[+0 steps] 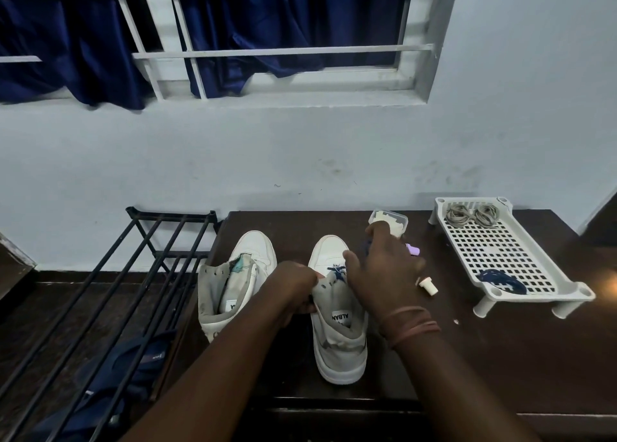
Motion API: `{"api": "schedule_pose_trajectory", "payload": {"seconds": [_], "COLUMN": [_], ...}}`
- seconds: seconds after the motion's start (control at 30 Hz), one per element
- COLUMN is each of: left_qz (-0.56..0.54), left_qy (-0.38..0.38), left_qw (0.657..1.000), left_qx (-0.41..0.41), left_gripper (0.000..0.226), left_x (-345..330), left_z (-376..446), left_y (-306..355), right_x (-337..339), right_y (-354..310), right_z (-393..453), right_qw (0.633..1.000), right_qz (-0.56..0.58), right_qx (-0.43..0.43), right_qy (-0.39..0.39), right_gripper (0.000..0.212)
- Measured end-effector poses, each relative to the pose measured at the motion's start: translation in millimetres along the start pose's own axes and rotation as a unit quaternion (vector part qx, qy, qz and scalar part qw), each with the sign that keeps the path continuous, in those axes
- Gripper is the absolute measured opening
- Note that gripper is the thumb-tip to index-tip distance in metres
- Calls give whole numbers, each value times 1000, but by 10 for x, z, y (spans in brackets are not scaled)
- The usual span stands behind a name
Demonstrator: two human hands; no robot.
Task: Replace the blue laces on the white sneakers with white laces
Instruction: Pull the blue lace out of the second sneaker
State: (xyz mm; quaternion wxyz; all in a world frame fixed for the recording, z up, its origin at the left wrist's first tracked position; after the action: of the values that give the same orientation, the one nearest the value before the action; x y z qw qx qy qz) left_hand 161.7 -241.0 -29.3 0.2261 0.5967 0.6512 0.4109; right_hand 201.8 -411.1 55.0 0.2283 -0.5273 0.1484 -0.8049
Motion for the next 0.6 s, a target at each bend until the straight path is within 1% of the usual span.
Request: {"api": "schedule_pose_trajectory", "payload": {"seconds": [0.03, 0.1, 0.13, 0.17, 0.2, 0.27, 0.33, 0.4, 0.5, 0.6], "left_qz": [8, 46, 67, 84, 97, 111, 137, 190, 286, 329], "left_qy": [5, 37, 58, 76, 88, 93, 97, 108, 109, 116], "left_qw": [1000, 996, 991, 985, 980, 972, 964, 949, 919, 901], "left_qx": [-10, -59, -96, -128, -152, -185, -205, -228, -248, -256], "left_gripper": [22, 18, 20, 22, 23, 14, 10, 7, 18, 18], "left_x": [2, 16, 17, 3, -20, -111, -167, -163, -118, -69], "left_z": [14, 54, 60, 42, 27, -1, -4, 26, 60, 76], "left_y": [11, 71, 119, 173, 207, 259, 276, 291, 309, 307], "right_x": [-31, -242, -370, -469, -530, -592, -626, -636, -620, -612], "right_y": [43, 171, 208, 217, 212, 183, 191, 253, 406, 503], "right_z": [14, 28, -10, -54, -87, -120, -130, -109, -71, -40], "right_qw": [999, 993, 985, 980, 979, 982, 981, 979, 973, 969], "right_qz": [-28, -15, -9, -19, -38, -55, -28, -14, -21, -20], "right_qx": [-9, -43, -55, -55, -48, -31, -35, -52, -80, -96], "right_qy": [-12, -108, -161, -190, -194, -181, -186, -199, -216, -228], "right_gripper": [42, 41, 39, 37, 35, 31, 23, 17, 14, 14]}}
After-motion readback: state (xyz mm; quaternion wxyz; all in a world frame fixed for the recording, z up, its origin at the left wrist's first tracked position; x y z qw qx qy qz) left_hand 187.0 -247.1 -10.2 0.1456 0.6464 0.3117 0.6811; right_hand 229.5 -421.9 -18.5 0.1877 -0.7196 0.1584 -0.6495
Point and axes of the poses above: each hand's wrist, its own z-axis towards the middle knuckle, its own x-axis out of the back of the hand, y = z × x, the point moved 9 cm from there along z, towards the middle knuckle, and after that the axes turned 2 degrees about x, right-handed, at the moved point
